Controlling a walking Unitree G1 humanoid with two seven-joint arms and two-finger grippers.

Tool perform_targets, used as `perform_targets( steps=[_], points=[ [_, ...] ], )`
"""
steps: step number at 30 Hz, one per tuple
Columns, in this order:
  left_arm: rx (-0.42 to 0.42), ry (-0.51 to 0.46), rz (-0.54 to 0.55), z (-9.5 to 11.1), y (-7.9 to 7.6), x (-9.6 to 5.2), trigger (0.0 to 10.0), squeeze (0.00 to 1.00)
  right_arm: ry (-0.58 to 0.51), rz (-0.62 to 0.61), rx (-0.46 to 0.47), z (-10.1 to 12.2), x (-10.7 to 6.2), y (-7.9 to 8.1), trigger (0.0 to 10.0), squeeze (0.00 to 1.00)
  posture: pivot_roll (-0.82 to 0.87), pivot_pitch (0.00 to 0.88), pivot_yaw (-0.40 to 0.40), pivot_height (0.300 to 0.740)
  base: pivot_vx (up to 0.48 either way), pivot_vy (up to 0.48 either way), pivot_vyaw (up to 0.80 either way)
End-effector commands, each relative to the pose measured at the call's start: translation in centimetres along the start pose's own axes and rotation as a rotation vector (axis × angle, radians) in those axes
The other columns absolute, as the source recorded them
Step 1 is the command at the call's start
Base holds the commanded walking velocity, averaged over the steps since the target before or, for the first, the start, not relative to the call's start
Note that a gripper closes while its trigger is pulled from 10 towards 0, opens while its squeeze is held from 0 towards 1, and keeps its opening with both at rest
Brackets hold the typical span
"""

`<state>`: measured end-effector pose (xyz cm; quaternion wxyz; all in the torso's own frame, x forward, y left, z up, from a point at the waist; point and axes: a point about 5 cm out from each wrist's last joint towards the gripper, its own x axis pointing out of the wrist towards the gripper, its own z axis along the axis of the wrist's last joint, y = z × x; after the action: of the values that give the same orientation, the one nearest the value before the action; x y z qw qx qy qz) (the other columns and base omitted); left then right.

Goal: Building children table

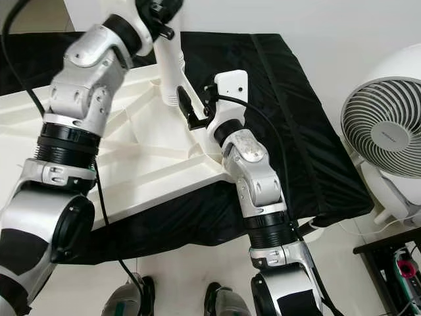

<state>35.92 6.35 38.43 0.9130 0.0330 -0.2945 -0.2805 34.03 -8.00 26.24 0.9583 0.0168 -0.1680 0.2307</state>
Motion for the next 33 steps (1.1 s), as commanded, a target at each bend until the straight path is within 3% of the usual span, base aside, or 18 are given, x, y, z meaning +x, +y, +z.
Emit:
perform_targets(
  steps=[1,11,33],
  points=[
    [-0.004,-0.017,-0.01,0.4,-1.0,-0.1,10.0,0.0,0.019,0.014,-0.019,0.0,0.4,-0.3,10.0,0.0,0.12,0.128,-0.082,0.74,0.0,0.0,0.0],
    [-0.014,-0.001,-0.035,-0.1,-2.4,-0.4,10.0,0.0,0.084,0.119,-0.045,-0.8,1.6,0.1,10.0,0.0,0.14,0.126,-0.09,0.74,0.0,0.0,0.0],
    [-0.04,-0.002,-0.078,0.5,-4.8,-0.4,10.0,0.0,0.051,0.169,-0.116,-0.4,3.8,0.8,10.0,0.0,0.14,0.141,-0.08,0.74,0.0,0.0,0.0]
  ],
)
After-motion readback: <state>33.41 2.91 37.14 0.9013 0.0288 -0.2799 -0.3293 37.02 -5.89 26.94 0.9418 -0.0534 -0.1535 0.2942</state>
